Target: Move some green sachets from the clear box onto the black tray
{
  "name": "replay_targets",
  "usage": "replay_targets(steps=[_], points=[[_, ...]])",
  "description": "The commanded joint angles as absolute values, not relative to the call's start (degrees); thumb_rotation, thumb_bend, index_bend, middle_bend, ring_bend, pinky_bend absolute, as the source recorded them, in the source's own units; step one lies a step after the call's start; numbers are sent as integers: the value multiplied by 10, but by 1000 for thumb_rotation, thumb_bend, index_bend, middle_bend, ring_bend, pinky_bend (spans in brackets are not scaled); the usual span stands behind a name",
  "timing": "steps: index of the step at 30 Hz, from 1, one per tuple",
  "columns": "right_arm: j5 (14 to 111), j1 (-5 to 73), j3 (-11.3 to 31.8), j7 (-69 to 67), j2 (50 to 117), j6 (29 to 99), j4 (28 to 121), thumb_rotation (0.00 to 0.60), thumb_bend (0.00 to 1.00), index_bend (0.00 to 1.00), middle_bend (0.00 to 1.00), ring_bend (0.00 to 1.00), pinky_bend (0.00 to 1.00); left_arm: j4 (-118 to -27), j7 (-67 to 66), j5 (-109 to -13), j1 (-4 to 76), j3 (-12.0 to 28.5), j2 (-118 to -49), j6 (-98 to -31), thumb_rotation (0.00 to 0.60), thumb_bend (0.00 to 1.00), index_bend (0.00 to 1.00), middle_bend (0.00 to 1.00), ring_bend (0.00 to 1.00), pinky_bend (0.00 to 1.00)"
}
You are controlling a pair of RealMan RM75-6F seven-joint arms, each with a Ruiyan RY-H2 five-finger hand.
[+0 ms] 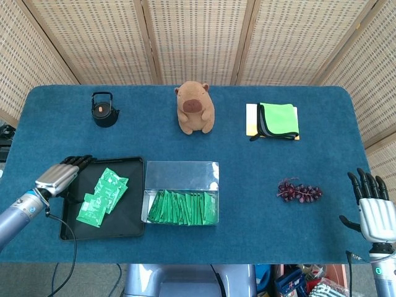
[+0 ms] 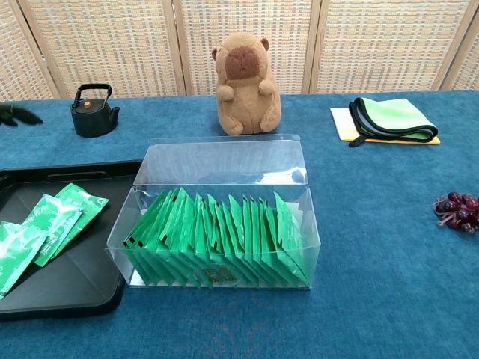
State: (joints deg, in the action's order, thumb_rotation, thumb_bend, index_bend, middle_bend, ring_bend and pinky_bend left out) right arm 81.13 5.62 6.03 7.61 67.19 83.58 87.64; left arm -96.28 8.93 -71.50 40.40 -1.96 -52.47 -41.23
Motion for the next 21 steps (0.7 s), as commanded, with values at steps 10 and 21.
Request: replay_targets(steps=[10, 21], points=[[821, 54, 57, 74, 669, 842, 882, 600, 0, 0, 0, 0, 0, -951, 62, -775, 255, -7, -573, -683, 600, 184, 0, 0, 0, 0], [834, 50, 54, 67, 664, 853, 886, 600, 0, 0, 0, 0, 0, -948, -29, -786, 153, -11, -633, -836, 600, 182, 0, 0, 0, 0]])
